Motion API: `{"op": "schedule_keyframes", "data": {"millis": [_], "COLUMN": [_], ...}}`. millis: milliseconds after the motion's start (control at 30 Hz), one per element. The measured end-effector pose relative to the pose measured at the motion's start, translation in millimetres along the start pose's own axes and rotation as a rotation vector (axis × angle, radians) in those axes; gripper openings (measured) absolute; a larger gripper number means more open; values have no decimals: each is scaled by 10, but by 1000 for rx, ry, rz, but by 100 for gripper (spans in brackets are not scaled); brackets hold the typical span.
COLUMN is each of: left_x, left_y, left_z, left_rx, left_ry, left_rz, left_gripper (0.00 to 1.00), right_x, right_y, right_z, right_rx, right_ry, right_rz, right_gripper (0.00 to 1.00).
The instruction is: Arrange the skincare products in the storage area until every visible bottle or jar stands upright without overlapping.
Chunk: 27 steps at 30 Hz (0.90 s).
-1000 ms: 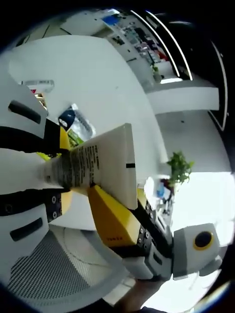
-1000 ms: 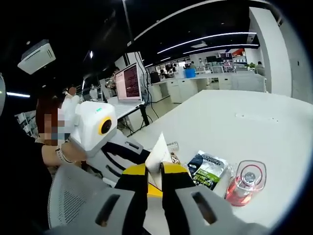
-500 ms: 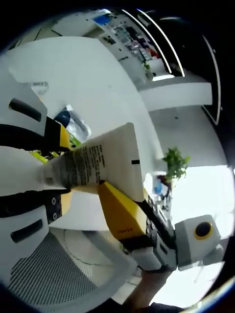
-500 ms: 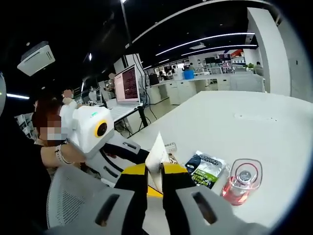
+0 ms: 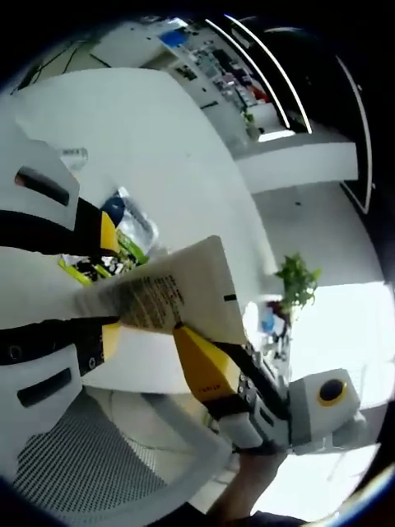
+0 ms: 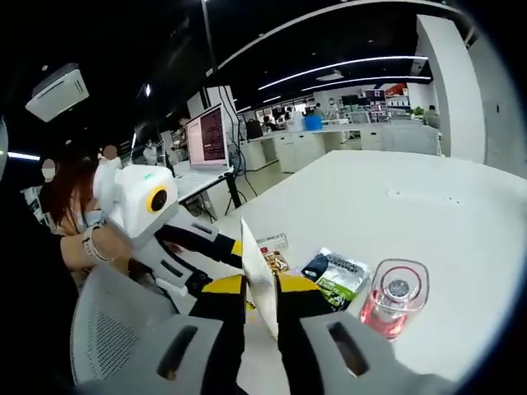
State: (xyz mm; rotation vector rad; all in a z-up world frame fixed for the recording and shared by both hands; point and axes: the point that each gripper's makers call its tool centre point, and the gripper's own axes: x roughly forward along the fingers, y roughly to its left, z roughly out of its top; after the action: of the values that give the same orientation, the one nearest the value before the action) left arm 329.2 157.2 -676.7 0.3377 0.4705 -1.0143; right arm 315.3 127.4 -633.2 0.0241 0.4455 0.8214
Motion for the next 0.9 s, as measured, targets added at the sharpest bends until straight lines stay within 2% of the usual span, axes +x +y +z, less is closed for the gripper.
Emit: {"op": "schedule_keyframes", "data": {"millis": [467,900], "left_x": [-78,-76], "left_y": [-196,-249], "left_z": [-31,34], "left_rx": [1,-4], "left_ry": [29,20], "left_rz": [-42,-34], "left_gripper": [27,29], "right_x": [27,85], "right_y": [-65,-69], "right_z": [-215,-282], "right_rx": [-10,-16], "right_ry": [61,79], "right_rz": [-14,0], "right_gripper": [17,17]}}
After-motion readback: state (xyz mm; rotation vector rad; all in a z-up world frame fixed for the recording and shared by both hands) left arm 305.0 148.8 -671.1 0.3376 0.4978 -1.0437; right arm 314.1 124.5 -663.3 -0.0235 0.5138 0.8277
